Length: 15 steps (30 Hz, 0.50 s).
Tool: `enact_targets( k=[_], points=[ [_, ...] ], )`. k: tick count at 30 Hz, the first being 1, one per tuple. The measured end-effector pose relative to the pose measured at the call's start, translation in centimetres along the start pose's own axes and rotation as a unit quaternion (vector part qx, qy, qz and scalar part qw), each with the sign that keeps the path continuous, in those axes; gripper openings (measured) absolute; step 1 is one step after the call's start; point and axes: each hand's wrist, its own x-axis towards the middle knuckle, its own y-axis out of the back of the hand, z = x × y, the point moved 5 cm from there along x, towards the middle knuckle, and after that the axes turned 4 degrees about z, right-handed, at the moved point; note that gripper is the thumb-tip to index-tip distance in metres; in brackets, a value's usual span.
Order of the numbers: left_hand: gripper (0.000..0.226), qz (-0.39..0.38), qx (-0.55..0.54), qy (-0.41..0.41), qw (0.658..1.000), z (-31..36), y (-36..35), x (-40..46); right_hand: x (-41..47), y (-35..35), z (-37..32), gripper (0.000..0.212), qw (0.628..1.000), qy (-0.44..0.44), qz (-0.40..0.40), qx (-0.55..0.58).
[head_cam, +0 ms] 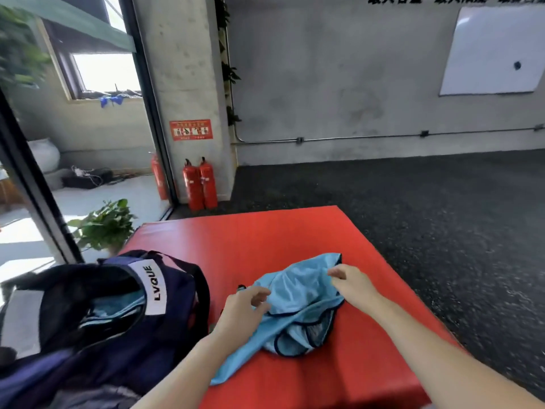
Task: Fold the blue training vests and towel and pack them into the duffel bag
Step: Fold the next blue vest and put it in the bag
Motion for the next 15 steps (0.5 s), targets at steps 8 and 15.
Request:
enact_targets(
  k=[8,15],
  points=[
    [0.063,-0.052,0.144,0.000,0.988,-4.0,-1.0,-4.0,-5.7,-5.2,-1.3,0.020,0.993,0.117,-0.021,-0.011],
    [0.059,-0.084,0.132,-0.020,0.988,-5.2,-2.6,-3.2,-4.2,-8.0,0.1,0.041,0.974,0.122,-0.149,-0.122]
  ],
)
